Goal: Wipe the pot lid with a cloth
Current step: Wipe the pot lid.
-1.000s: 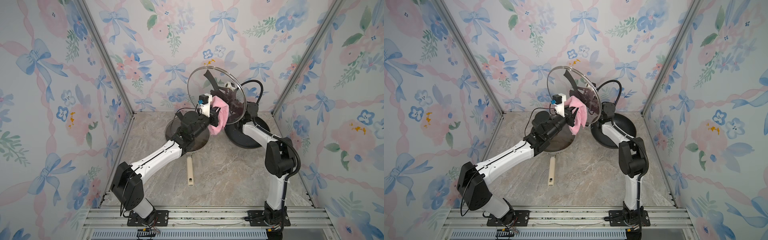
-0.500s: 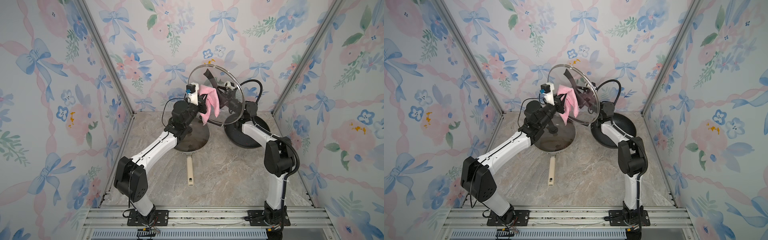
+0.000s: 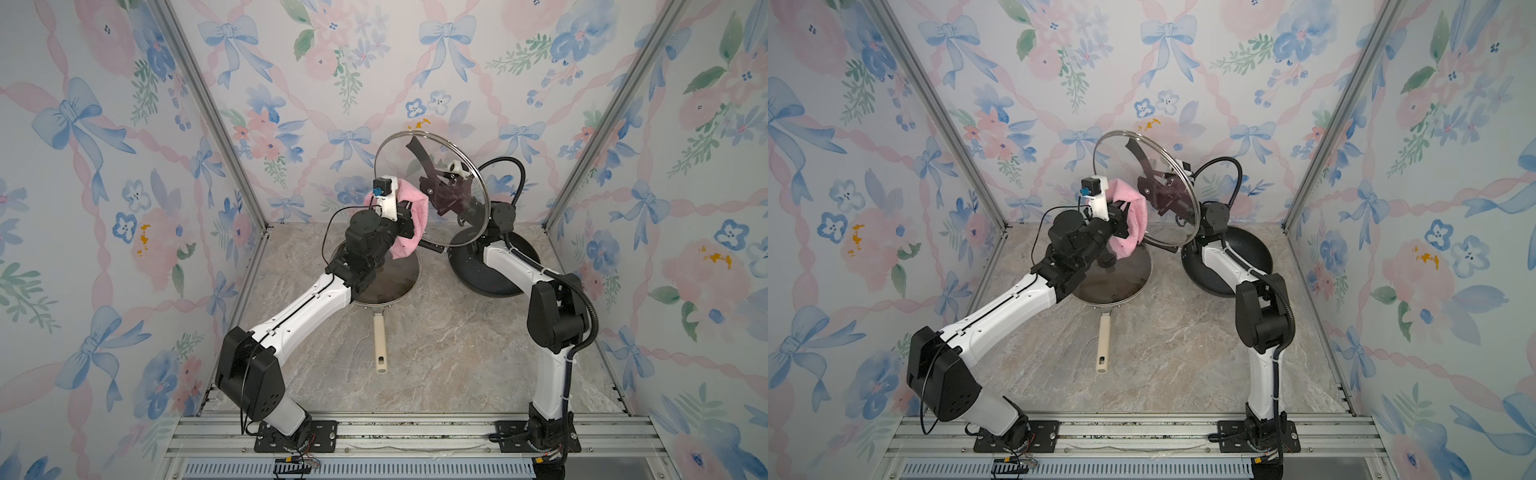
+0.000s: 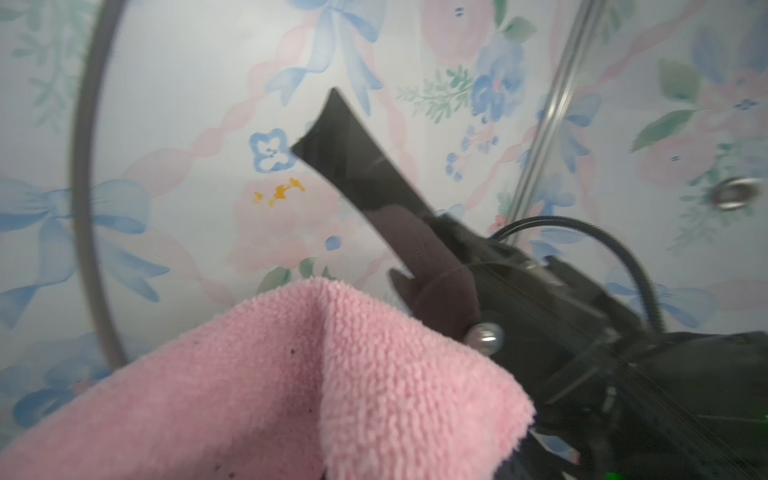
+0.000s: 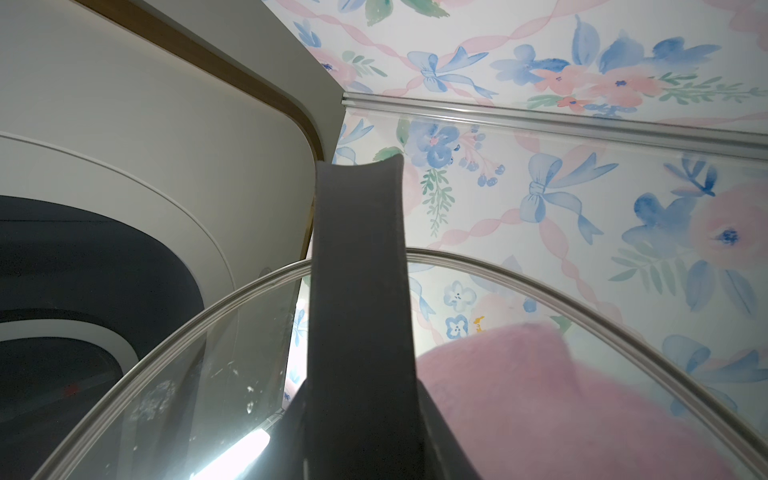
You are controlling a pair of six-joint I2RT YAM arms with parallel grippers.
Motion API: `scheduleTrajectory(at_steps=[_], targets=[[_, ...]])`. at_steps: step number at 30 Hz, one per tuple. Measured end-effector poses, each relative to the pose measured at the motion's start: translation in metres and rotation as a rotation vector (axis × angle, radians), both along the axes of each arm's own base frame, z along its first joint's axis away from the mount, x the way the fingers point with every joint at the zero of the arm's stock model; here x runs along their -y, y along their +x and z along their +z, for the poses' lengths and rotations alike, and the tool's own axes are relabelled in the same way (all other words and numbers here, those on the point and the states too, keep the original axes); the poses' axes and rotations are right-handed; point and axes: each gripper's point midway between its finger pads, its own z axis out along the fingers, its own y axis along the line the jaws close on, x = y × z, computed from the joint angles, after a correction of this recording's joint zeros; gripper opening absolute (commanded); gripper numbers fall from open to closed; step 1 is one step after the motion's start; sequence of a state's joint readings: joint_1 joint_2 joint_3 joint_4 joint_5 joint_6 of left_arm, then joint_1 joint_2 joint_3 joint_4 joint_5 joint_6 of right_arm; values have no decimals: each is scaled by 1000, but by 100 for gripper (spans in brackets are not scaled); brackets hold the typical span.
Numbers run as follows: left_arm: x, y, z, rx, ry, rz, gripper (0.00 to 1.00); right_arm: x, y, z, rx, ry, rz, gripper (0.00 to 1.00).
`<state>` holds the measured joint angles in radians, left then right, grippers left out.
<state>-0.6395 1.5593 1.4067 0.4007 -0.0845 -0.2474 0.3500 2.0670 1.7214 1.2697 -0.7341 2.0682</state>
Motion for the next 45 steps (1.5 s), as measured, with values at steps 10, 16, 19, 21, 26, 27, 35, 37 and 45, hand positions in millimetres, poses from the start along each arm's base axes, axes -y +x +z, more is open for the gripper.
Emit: scheduleTrajectory(at_steps=[10, 16, 19, 21, 26, 27, 35, 37, 45], targets=[[89, -36, 46, 113, -74, -318, 0, -2, 6, -5, -22, 7, 5, 2], [102, -40, 8, 63, -8, -365, 0, 1, 10, -9, -35, 3, -1, 2], [120, -53, -21, 12, 66, -402, 0, 3, 10, -8, -28, 5, -4, 1], [127, -60, -43, -25, 103, -412, 0, 3, 9, -7, -22, 4, -2, 1], [99, -34, -96, -143, 175, -318, 0, 1, 7, -4, -2, -2, 3, 1], [87, -23, -102, -164, 180, -287, 0, 2, 7, -4, 2, -2, -1, 1], [-20, 46, -103, -220, 112, 20, 0, 4, 8, -3, 17, -5, -13, 1], [-40, 52, -94, -209, 82, 75, 0, 4, 8, -3, 20, -6, -11, 1], [15, 15, -10, -46, 3, -65, 0, 3, 6, -4, 20, -8, -5, 1]])
